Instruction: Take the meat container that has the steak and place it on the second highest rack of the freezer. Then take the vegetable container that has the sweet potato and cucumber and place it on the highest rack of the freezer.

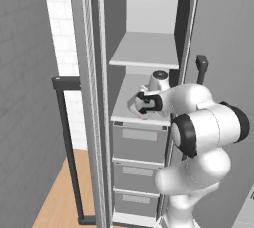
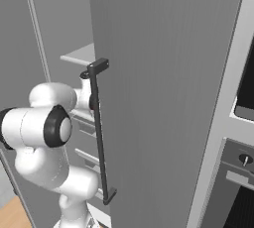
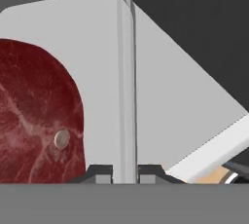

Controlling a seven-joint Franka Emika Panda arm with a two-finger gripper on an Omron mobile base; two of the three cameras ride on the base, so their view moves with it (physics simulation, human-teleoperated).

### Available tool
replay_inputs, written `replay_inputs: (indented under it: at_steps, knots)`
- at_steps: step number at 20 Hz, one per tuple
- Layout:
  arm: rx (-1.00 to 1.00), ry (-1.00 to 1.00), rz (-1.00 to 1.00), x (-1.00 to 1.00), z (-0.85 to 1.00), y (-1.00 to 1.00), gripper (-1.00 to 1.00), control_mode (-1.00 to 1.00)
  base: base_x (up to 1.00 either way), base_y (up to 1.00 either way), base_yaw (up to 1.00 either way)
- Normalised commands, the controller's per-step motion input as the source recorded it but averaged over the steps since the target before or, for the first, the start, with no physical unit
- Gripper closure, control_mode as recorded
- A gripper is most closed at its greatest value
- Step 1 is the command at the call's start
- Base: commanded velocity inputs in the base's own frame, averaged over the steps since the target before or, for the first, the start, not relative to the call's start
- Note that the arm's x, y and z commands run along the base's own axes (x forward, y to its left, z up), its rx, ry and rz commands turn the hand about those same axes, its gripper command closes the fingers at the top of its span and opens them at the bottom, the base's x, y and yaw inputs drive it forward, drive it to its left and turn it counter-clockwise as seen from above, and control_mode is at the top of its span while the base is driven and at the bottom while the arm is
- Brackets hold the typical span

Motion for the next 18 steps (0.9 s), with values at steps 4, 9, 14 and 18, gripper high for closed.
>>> replay_inputs:
  at_steps: [4, 9, 14, 18]
  knots:
    - [0.0, 0.0, -0.07, 0.58, -0.02, 0.0, 1.0, -1.0, 0.0, 0.0, 0.0]
    - [0.0, 0.0, -0.03, 0.45, -0.25, 0.0, -1.0, -1.0, 0.0, 0.0, 0.0]
    - [-0.01, -0.14, 0.0, 0.03, -0.26, 0.03, -1.0, -1.0, 0.0, 0.0, 0.0]
    - [-0.06, -0.4, 0.0, -0.51, -0.01, 0.31, -1.0, -1.0, 0.0, 0.0, 0.0]
